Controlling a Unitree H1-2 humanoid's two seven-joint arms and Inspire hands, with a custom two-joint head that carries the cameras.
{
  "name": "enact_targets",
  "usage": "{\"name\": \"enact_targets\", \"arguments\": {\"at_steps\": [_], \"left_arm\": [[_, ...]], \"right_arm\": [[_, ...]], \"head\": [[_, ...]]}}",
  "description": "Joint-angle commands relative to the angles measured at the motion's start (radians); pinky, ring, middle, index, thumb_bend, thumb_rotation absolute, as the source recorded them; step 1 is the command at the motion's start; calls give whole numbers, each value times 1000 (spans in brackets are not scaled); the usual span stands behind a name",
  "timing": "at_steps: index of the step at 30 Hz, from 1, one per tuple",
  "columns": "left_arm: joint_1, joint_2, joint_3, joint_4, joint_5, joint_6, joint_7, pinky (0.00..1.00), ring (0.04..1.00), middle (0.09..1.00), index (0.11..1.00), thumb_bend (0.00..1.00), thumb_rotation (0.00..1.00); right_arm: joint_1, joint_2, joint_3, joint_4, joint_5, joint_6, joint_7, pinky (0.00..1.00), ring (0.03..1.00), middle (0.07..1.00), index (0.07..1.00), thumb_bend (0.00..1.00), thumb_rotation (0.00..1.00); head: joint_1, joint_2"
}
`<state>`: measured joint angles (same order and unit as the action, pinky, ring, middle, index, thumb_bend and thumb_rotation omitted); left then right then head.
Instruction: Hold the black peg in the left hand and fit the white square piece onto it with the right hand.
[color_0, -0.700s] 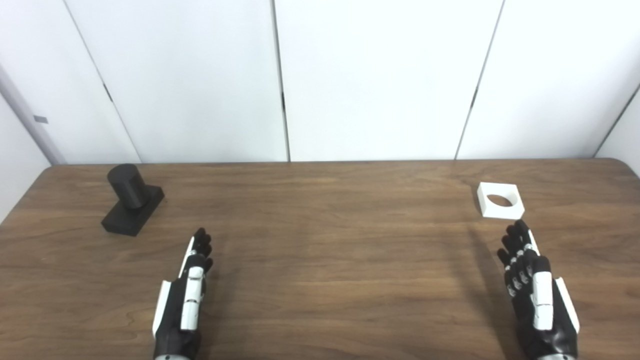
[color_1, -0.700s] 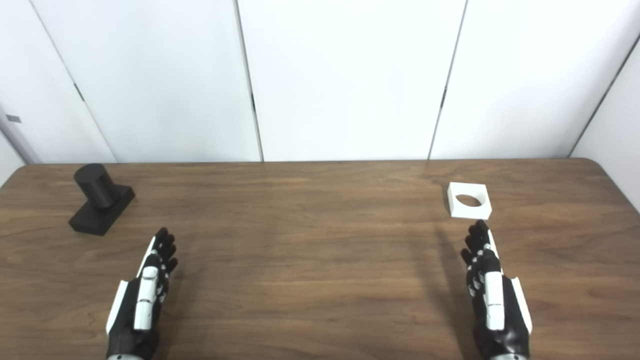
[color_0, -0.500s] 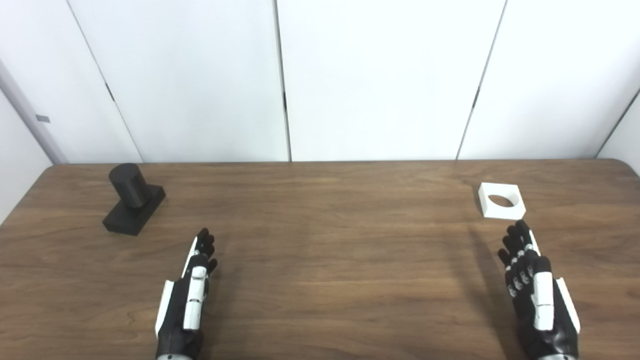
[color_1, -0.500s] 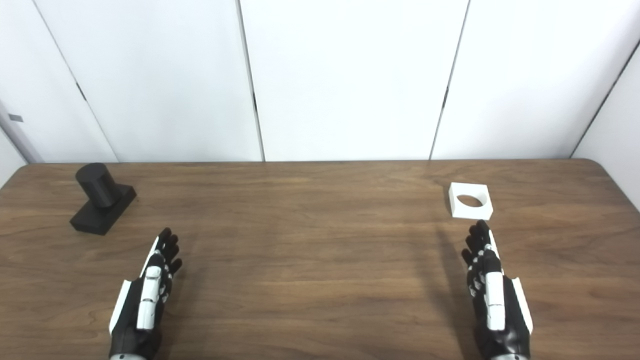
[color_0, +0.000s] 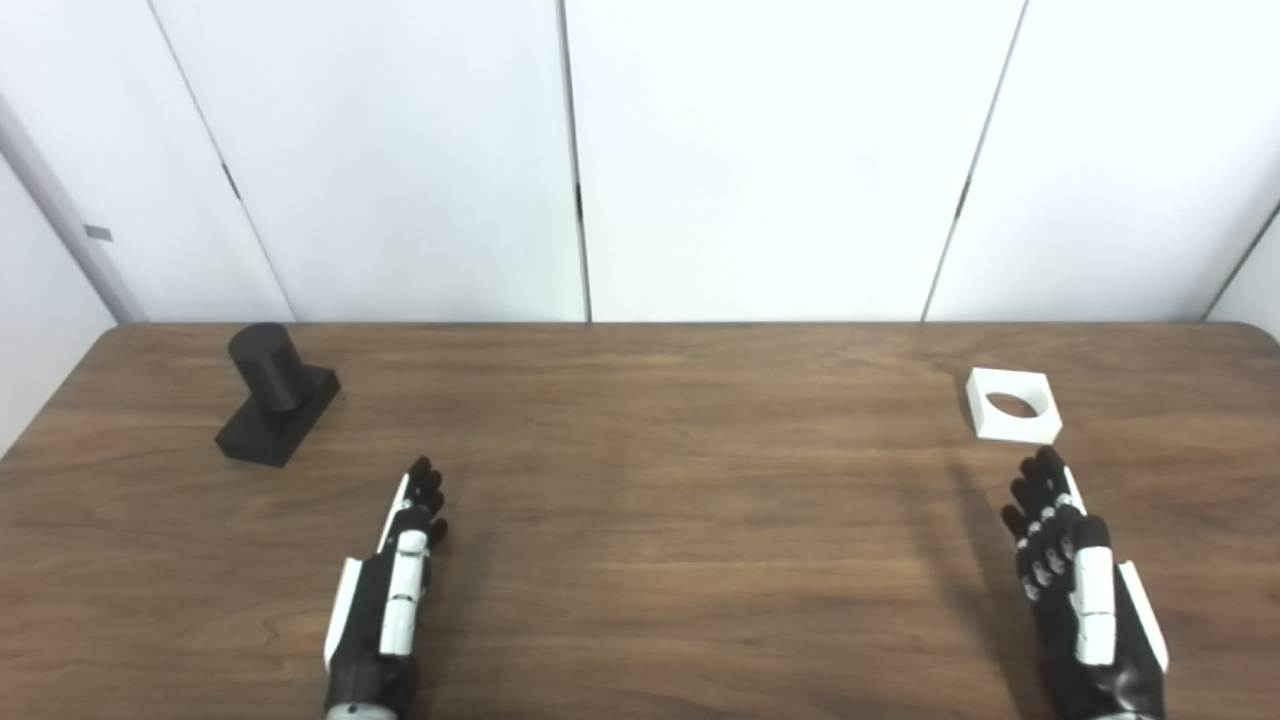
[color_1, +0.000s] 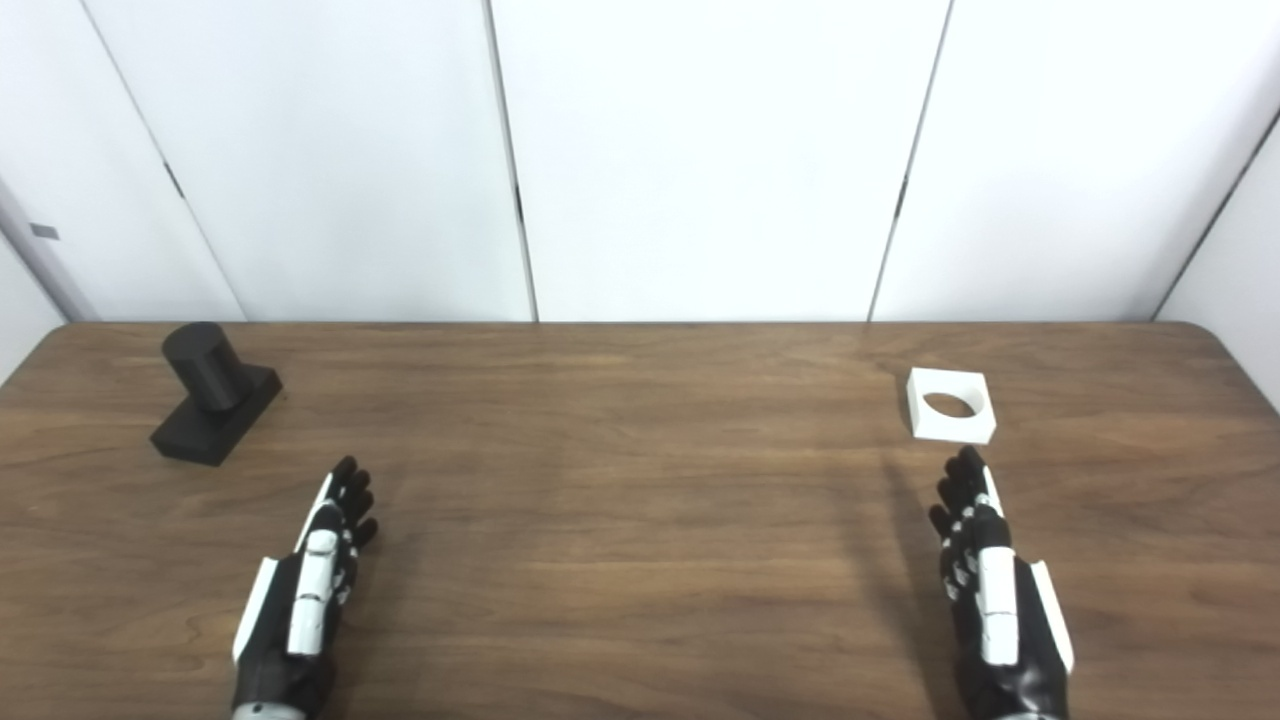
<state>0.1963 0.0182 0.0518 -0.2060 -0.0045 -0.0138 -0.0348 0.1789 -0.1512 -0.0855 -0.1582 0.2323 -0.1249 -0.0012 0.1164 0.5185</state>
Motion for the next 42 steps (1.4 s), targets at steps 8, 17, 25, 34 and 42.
{"name": "enact_targets", "arguments": {"at_steps": [8,17,25,34,42], "left_arm": [[64,-36,-40,-18,8,-42,30,958,971,971,983,505,949],[56,-37,-71,26,34,-82,49,931,956,965,978,526,944],[53,-34,-88,42,41,-95,64,943,967,980,991,530,969],[52,-29,-86,66,30,-124,68,948,973,981,993,530,998],[46,-29,-86,92,28,-144,67,946,970,977,989,533,962]], "right_arm": [[18,-6,-35,96,28,-40,58,1000,1000,1000,1000,593,1000],[11,-17,-59,129,44,-55,101,1000,1000,1000,1000,626,1000],[9,-21,-61,135,23,-65,109,1000,1000,1000,1000,707,1000],[4,-15,-62,150,31,-53,113,1000,1000,1000,1000,694,1000],[3,-19,-62,163,41,-59,128,1000,1000,1000,1000,719,1000]], "head": [[87,-22],[176,-65],[107,-48],[121,-74],[145,-103]]}}
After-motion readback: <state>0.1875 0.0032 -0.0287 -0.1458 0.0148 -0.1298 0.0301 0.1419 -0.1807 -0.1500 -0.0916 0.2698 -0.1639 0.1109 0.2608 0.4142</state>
